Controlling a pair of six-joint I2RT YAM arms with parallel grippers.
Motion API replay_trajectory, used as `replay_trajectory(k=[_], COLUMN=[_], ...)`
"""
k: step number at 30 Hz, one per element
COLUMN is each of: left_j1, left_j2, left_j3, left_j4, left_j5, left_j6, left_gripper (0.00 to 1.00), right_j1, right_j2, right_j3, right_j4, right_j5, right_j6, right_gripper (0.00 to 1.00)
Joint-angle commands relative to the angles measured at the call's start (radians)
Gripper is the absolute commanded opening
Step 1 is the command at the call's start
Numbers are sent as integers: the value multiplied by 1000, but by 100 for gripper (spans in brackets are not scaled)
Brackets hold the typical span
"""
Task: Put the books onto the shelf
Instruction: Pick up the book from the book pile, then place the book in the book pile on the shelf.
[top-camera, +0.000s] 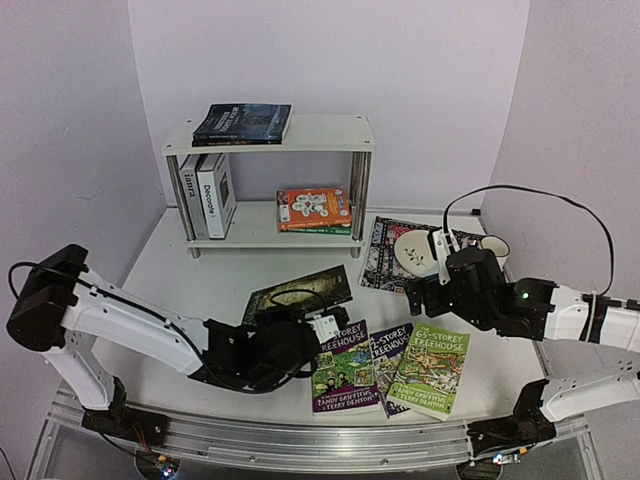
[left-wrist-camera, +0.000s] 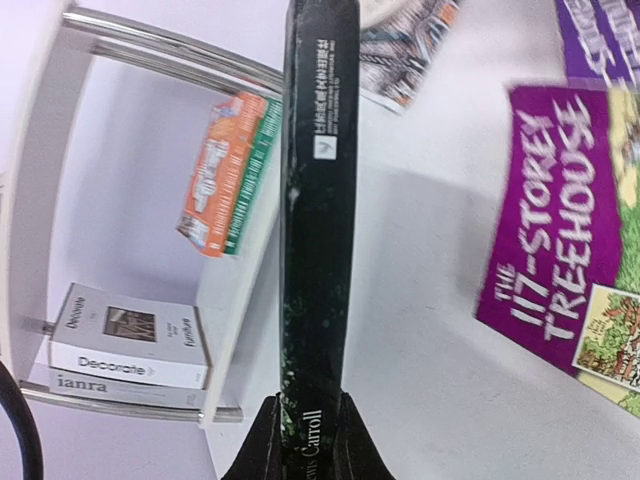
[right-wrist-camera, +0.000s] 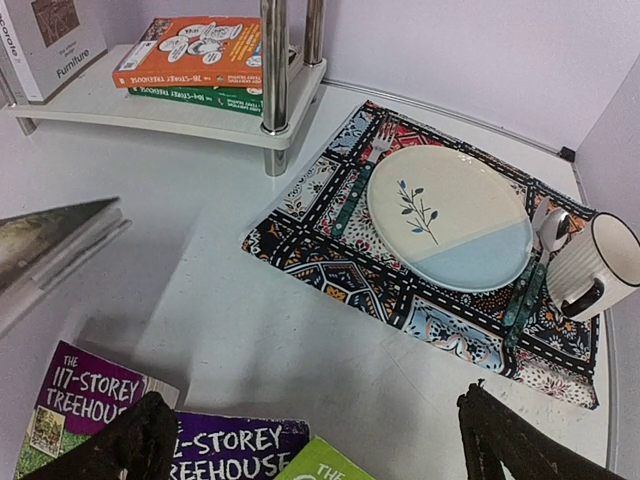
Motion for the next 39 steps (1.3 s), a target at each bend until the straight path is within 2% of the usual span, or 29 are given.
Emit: replay_trajectory(k=[1,6,12,23,25,28,36,39], left_j1=[39,108,208,232,235,257,488,561], left_j2=[-147,-242,-316,-266,-251,-232,-178,-162], left_j3=[50,111,250,554,607,639,687,714], left_j4=[7,1,30,81,87,118,144,122], left_j5=[-32,28,177,330,347,382,563,634], left_j6=[80,188,298,438,513,711,986,1036], left_gripper=[0,0,0,0,0,0,0,0], right_j1=[2,1,1,2,2,1,1,2], right_j2=[-20,-20,-23,-47,-49,-51,-63,-82], right_j3=[9,19,35,40,39,41,57,53], right_j4=[-1,-1,-1,-1,-1,-1,-8,-19], right_j5=[36,34,30,38,37,39,24,15], right_j6=[0,-7,-17,-31,-31,-36,-40,-33], right_gripper=[98,98,98,98,98,98,98,98])
